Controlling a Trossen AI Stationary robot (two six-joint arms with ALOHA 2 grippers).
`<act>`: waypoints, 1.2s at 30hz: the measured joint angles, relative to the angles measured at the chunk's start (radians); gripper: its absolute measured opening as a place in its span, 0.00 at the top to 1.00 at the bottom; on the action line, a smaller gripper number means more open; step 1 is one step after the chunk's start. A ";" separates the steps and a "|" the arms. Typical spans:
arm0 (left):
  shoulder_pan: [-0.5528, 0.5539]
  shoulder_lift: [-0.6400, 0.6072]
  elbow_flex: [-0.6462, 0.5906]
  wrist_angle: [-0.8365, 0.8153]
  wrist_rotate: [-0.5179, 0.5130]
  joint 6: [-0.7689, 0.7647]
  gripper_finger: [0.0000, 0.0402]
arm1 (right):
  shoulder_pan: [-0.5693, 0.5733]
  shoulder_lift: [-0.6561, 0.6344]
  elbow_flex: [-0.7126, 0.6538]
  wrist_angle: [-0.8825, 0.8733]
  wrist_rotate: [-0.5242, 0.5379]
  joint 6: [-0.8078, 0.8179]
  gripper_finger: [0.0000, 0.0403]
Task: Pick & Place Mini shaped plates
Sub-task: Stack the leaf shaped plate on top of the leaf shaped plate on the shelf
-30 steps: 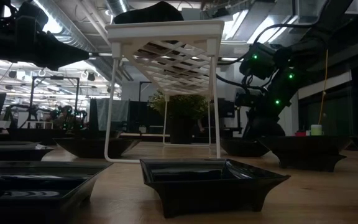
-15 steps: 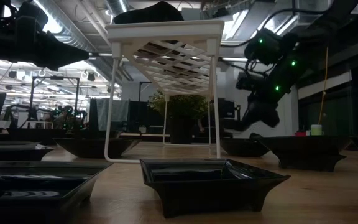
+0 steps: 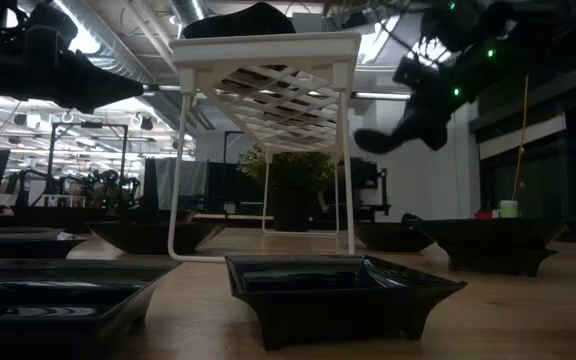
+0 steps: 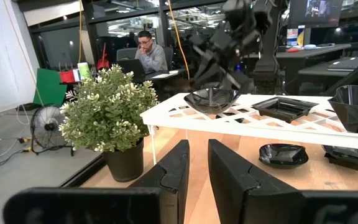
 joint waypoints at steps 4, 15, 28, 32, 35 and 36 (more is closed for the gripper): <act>0.000 0.000 0.000 0.000 0.000 0.000 0.87 | 0.019 -0.022 0.034 0.000 -0.007 -0.129 0.99; 0.000 0.000 0.000 0.000 0.000 0.000 0.87 | 0.096 -0.020 0.148 0.000 -0.160 -0.449 0.98; 0.000 0.000 0.000 0.000 0.000 0.000 0.87 | 0.141 -0.014 0.169 0.001 -0.341 -0.509 0.98; 0.000 0.000 0.000 0.000 0.000 0.000 0.87 | 0.153 0.018 0.169 0.008 -0.351 -0.509 0.99; 0.000 0.000 0.000 0.000 0.000 0.000 0.87 | 0.155 0.052 0.169 0.023 -0.351 -0.528 0.98; 0.000 0.000 0.000 0.000 0.000 0.000 0.87 | 0.155 0.064 0.169 0.026 -0.350 -0.537 0.98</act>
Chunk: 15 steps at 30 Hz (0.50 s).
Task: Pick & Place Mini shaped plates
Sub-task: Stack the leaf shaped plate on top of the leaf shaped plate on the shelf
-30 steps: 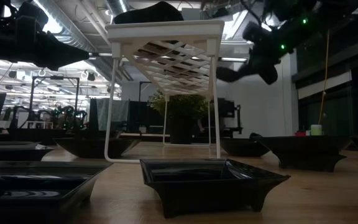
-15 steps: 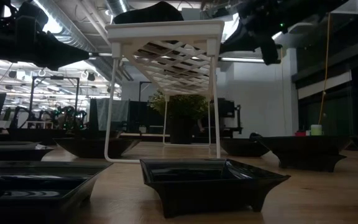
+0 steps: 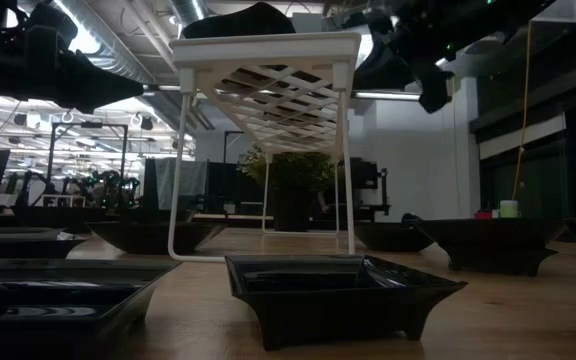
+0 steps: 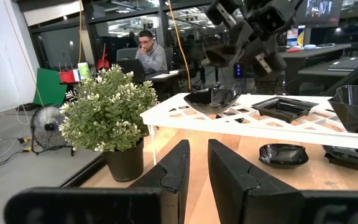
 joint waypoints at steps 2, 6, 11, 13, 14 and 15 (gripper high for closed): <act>0.000 0.000 0.000 0.000 0.000 0.000 0.86 | 0.000 0.021 0.000 0.012 0.000 -0.018 0.98; 0.000 0.000 0.000 0.000 0.000 0.000 0.87 | 0.000 0.052 0.000 0.067 -0.029 -0.021 0.98; 0.000 0.000 0.000 0.000 0.000 0.000 0.87 | 0.000 0.074 0.000 0.087 -0.052 -0.020 0.97; 0.000 0.000 0.000 0.000 0.000 0.000 0.87 | 0.000 0.079 0.000 0.087 -0.051 -0.012 0.97; 0.000 0.000 0.000 0.000 0.000 0.000 0.86 | 0.000 0.079 0.000 0.086 -0.051 -0.008 0.97; 0.000 0.000 0.000 0.000 0.000 0.000 0.86 | -0.001 0.079 0.000 0.086 -0.052 -0.003 0.97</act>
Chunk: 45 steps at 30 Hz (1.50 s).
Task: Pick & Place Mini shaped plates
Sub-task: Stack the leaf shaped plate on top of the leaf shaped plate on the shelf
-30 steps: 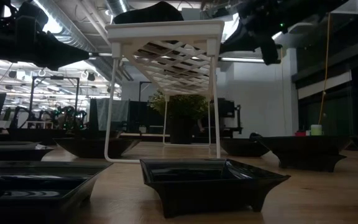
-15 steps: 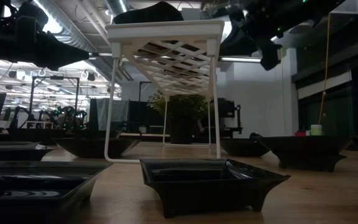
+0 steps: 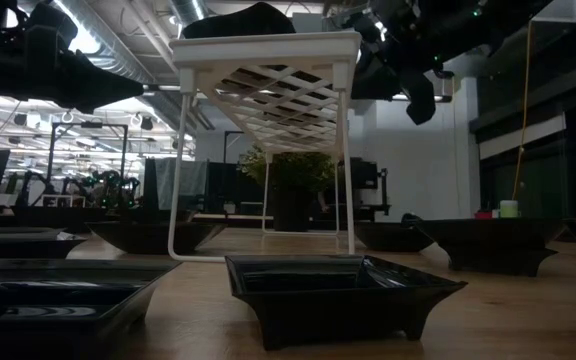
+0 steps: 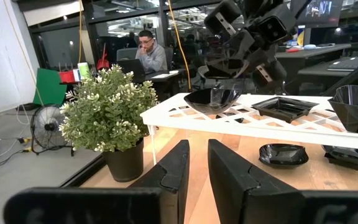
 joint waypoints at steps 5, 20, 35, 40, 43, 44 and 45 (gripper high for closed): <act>0.000 0.000 0.000 0.000 0.000 0.000 0.87 | 0.000 0.000 0.000 -0.003 -0.008 0.039 0.97; 0.000 0.000 0.000 0.000 0.000 0.000 0.87 | -0.004 0.000 0.000 -0.007 -0.008 0.039 0.96; 0.000 0.000 0.000 0.000 0.000 0.000 0.87 | -0.016 0.000 0.000 0.015 -0.008 0.039 0.75; 0.000 0.000 0.000 0.000 0.000 0.000 0.86 | -0.016 0.000 0.000 0.046 -0.008 0.037 0.73; 0.000 0.000 0.000 0.000 0.000 0.000 0.87 | -0.016 0.000 0.000 0.046 -0.008 0.033 0.75; 0.000 0.000 0.000 0.000 0.000 0.000 0.87 | -0.016 0.000 0.000 0.046 -0.008 0.033 0.76; 0.000 0.000 0.000 0.000 0.000 0.000 0.87 | -0.016 0.000 0.000 0.046 -0.008 0.033 0.78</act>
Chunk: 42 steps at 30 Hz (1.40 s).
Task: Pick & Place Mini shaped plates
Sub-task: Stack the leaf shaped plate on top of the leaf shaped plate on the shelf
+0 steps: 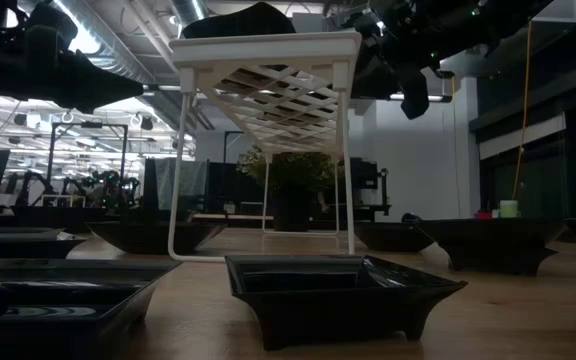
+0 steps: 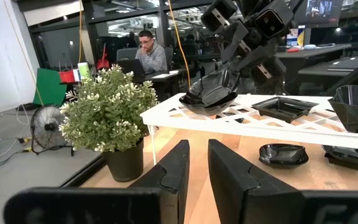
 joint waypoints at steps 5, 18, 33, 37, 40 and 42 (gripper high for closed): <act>0.000 0.000 0.000 0.000 0.000 0.000 0.87 | 0.000 0.000 0.000 0.007 0.000 0.000 0.87; 0.000 0.000 0.000 0.000 0.000 0.000 0.87 | 0.001 0.000 0.000 0.062 0.071 0.012 0.95; 0.000 0.000 0.000 0.000 0.000 0.000 0.86 | 0.076 -0.074 0.000 -0.098 0.192 0.382 0.99; 0.000 0.000 0.000 0.000 0.000 0.000 0.87 | 0.073 -0.059 0.000 -0.107 0.193 0.413 0.99; 0.000 0.000 0.000 0.000 0.000 0.000 0.87 | 0.072 -0.056 0.000 -0.081 0.194 0.415 0.99; 0.000 0.000 0.000 0.000 0.000 0.000 0.87 | 0.067 -0.053 0.000 -0.087 0.192 0.415 0.99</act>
